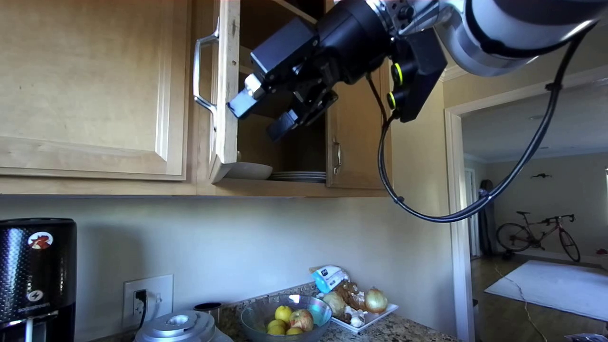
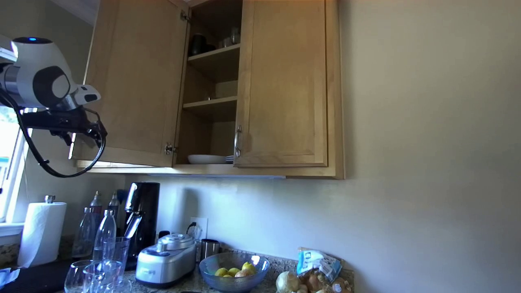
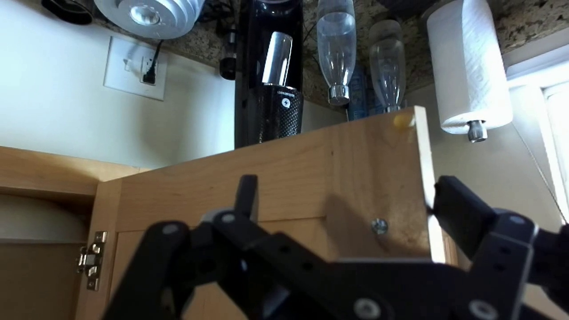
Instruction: Close the cupboard
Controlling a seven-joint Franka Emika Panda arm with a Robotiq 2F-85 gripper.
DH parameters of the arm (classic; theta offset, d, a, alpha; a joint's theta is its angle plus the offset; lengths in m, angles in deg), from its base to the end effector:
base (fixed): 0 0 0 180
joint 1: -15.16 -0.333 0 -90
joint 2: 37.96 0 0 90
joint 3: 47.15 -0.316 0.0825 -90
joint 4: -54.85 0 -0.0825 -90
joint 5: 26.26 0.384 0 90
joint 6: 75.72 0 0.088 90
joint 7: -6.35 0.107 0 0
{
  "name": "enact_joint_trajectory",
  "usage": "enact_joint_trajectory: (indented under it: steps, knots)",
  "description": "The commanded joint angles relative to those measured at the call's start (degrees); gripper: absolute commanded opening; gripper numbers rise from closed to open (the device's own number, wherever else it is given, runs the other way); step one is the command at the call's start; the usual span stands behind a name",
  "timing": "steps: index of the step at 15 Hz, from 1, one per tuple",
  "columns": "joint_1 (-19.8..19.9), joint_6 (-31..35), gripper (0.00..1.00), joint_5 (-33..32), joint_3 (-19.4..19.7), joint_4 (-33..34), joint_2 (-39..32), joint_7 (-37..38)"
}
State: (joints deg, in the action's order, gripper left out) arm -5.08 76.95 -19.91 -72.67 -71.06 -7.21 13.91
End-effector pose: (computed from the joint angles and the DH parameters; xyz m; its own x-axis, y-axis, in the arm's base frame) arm 0.2824 0.3621 0.6833 0.4495 0.3474 0.8230 0.6071 -0.7946 0.0038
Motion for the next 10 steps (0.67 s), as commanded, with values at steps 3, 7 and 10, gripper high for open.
enact_joint_trajectory:
  steps: [3, 7, 10]
  knots:
    - [1.15, -0.90, 1.00, -1.06, -0.73, 2.19, -2.10, 3.91]
    - [0.50, 0.09, 1.00, -0.51, -1.58, 3.10, -3.76, 5.57]
    - [0.94, 0.72, 1.00, -1.20, -2.47, 4.07, -4.63, 6.89]
